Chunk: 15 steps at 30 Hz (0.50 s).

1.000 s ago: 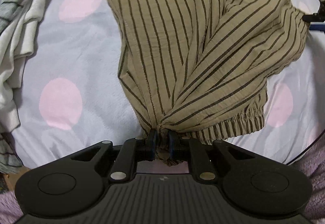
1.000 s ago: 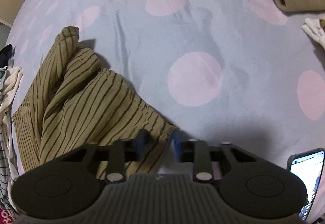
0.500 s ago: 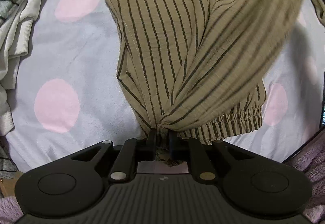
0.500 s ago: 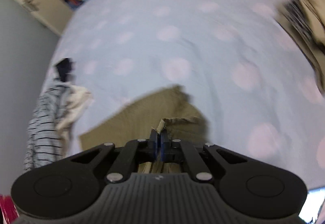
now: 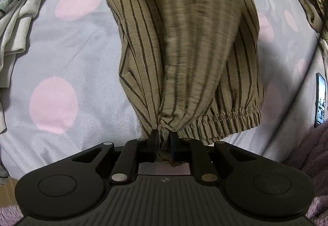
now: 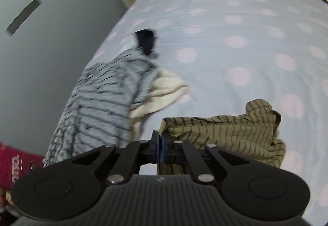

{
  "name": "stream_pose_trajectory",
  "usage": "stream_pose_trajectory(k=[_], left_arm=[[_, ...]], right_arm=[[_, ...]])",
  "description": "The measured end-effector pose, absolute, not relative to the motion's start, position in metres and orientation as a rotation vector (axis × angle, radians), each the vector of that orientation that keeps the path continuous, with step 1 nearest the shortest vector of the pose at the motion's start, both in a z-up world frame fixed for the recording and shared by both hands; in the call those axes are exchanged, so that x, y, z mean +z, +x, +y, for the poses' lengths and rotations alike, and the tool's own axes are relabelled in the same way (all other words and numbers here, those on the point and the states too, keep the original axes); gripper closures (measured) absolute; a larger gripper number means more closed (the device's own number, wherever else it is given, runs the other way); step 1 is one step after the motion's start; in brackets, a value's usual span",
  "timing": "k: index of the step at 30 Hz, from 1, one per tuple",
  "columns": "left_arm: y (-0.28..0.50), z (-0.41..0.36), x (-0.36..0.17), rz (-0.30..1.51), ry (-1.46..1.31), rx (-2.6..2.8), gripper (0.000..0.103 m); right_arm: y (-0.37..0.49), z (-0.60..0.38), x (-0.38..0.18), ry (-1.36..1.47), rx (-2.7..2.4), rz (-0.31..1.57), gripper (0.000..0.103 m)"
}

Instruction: Fold clothes

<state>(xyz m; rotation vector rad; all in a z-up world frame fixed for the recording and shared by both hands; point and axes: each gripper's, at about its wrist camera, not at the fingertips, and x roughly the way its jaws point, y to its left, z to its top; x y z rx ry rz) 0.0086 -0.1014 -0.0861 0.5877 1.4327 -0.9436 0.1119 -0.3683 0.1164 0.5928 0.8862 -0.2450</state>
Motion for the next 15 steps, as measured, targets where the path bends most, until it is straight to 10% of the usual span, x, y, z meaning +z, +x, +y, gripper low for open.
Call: stream_pose_trajectory(k=[15], left_arm=[[0.0, -0.075, -0.09, 1.418, 0.542, -0.939, 0.094]], right_arm=[[0.078, -0.356, 0.096, 0.535, -0.266, 0.932, 0.074]])
